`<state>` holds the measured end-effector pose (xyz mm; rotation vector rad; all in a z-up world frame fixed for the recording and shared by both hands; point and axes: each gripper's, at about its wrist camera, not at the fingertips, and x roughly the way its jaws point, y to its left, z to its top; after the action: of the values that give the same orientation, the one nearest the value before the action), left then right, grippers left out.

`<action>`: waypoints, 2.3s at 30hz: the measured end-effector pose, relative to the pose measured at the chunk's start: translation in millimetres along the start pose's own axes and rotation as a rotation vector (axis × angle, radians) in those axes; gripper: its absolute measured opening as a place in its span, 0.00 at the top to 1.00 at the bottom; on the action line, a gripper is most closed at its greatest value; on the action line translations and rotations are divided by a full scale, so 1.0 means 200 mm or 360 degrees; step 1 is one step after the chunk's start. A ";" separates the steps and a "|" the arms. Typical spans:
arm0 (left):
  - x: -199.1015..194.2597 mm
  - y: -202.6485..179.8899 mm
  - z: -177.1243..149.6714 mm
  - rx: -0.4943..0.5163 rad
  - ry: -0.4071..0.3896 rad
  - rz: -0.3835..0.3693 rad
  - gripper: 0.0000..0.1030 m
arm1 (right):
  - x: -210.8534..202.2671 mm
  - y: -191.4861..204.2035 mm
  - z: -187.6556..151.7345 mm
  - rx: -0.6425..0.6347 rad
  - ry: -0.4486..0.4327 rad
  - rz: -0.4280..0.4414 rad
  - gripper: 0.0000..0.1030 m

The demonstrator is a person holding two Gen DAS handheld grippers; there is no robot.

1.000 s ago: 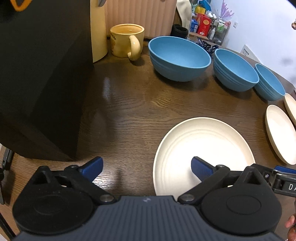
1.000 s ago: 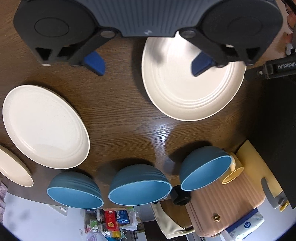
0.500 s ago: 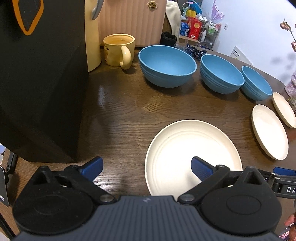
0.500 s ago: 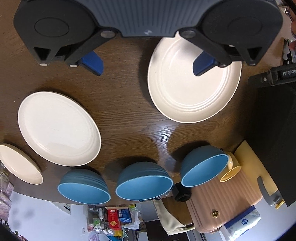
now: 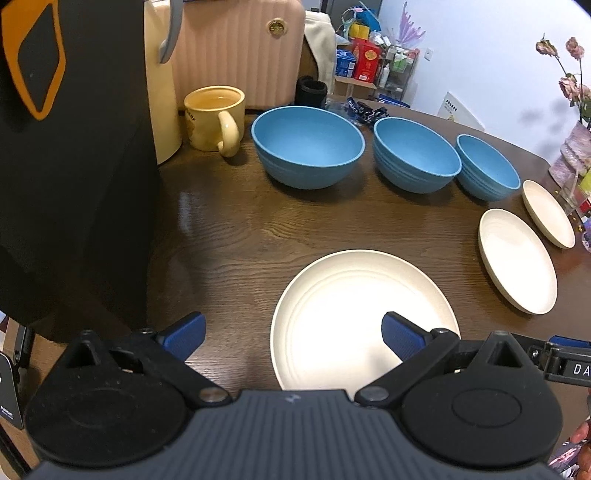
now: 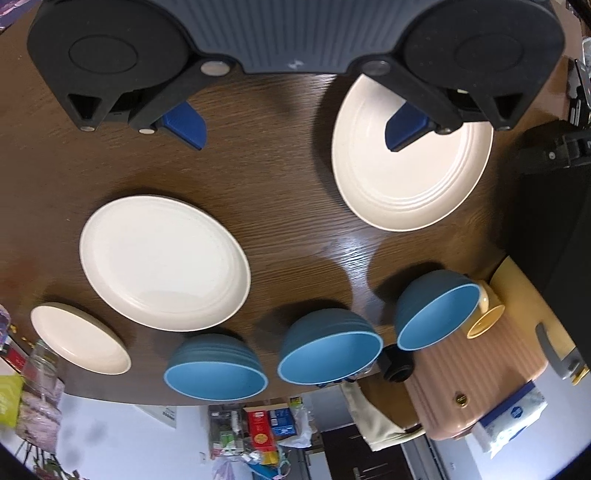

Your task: Organize plates and bowls

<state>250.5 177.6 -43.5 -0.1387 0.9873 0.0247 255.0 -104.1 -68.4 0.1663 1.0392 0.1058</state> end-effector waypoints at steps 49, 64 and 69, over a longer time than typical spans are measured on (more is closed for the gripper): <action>0.13 -0.84 0.13 0.0063 -0.0003 0.0001 0.00 | -0.02 -0.90 0.31 0.0144 -0.0046 -0.0106 0.00; 0.38 -1.17 0.23 0.0032 0.0055 0.0054 0.00 | 0.19 -1.14 0.51 0.0077 0.0035 -0.0083 0.00; 0.47 -1.26 0.26 0.0018 0.0085 0.0076 0.00 | 0.27 -1.17 0.57 0.0022 0.0073 -0.0049 0.00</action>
<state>367.4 -69.2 -67.5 -0.1056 1.0440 0.0593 383.5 -335.6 -101.9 0.1610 1.0878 0.0744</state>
